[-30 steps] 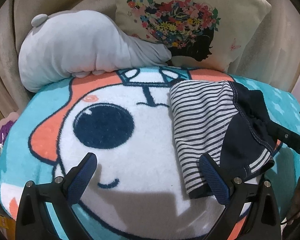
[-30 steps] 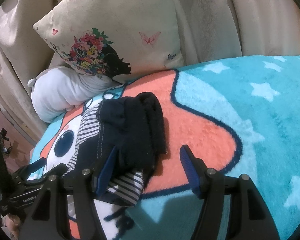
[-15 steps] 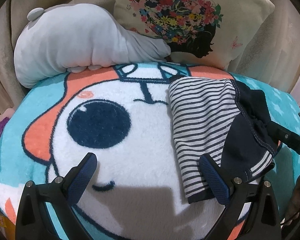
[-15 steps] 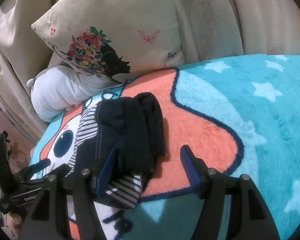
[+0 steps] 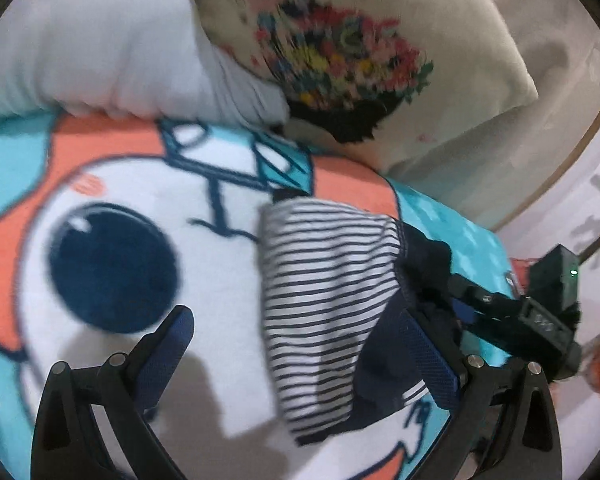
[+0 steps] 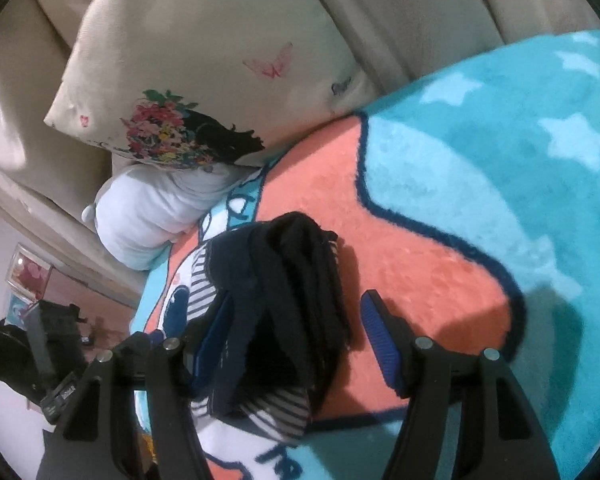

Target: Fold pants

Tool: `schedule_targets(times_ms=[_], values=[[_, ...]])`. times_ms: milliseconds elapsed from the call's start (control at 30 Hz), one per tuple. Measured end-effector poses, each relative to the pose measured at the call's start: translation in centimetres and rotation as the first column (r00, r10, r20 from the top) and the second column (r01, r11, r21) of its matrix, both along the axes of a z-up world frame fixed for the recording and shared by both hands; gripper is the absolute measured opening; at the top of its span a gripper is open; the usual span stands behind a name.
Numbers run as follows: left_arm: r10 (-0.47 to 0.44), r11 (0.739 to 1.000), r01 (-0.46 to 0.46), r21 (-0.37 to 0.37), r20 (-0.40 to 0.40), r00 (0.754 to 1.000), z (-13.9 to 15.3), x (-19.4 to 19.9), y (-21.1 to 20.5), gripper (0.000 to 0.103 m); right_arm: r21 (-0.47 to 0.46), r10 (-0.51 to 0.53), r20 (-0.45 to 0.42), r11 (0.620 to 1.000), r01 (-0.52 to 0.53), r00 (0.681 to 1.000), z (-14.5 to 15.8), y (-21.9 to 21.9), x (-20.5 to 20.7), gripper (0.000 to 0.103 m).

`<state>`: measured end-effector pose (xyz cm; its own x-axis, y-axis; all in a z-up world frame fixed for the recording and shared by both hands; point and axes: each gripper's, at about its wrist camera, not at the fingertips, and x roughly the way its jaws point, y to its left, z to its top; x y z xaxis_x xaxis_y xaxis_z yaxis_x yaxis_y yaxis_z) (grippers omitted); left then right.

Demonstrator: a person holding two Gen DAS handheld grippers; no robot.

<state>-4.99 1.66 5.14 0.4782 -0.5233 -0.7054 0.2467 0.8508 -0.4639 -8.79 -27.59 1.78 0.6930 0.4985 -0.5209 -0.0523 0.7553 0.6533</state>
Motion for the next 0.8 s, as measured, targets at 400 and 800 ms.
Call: schedule_targets(times_ms=[400, 800], values=[[-0.167, 0.986, 0.167, 0.007, -0.002, 0.986, 0.1, 1.1, -4.9, 0.059, -0.118, 0.081, 0.007, 0.990, -0.079, 0.997, 1.1, 3.2, 1.5, 0.030], [-0.030, 0.989, 0.022, 0.147, 0.052, 0.998, 1.7, 5.1, -3.3, 0.056, -0.188, 0.109, 0.061, 0.977, -0.096, 0.992, 4.6, 4.8, 4.4, 0.028]])
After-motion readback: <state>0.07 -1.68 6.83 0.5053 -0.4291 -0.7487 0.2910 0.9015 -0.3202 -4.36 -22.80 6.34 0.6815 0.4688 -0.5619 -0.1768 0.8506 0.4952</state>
